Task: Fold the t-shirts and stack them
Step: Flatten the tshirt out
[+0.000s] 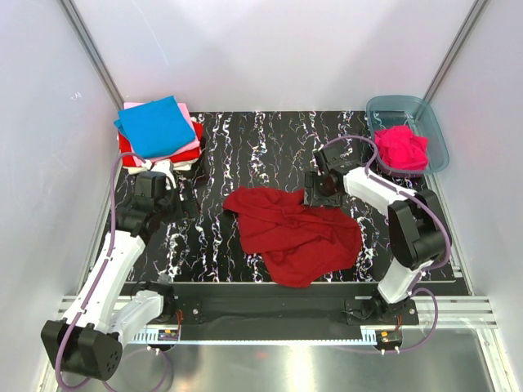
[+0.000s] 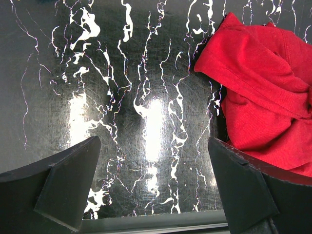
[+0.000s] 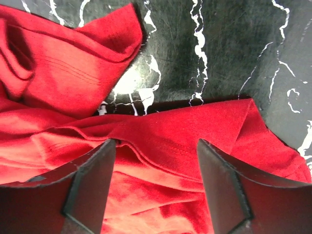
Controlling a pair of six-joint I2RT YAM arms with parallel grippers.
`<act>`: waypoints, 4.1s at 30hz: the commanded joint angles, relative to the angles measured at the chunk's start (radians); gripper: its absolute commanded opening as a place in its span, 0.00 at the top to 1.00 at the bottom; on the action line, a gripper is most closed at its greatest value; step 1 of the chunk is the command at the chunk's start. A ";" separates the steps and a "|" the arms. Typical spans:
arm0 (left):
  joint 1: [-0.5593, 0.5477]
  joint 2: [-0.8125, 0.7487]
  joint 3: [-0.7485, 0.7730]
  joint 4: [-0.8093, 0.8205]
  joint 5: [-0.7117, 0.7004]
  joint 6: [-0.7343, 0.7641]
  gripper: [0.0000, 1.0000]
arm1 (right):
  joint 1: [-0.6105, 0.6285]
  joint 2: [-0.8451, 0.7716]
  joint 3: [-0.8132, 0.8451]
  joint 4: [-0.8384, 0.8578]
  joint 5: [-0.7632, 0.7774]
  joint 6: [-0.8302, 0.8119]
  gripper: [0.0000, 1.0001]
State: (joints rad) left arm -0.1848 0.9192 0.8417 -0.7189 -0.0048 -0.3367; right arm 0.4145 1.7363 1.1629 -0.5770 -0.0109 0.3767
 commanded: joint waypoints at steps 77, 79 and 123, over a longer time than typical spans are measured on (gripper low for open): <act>-0.019 0.063 0.039 0.054 0.064 -0.102 0.01 | -0.207 -0.547 0.526 -0.457 0.001 0.107 1.00; -0.027 0.098 0.039 0.113 0.074 -0.142 0.01 | -0.207 -0.619 0.482 -0.475 0.074 0.105 1.00; -0.229 0.831 0.264 0.561 -0.046 -0.384 0.17 | -0.207 -0.748 -0.058 -0.339 0.014 0.077 1.00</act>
State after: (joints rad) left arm -0.4095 1.7111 1.0668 -0.1917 -0.0536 -0.6983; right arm 0.2092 0.9920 1.1145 -0.9600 0.0139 0.4671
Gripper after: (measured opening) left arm 0.844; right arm 0.011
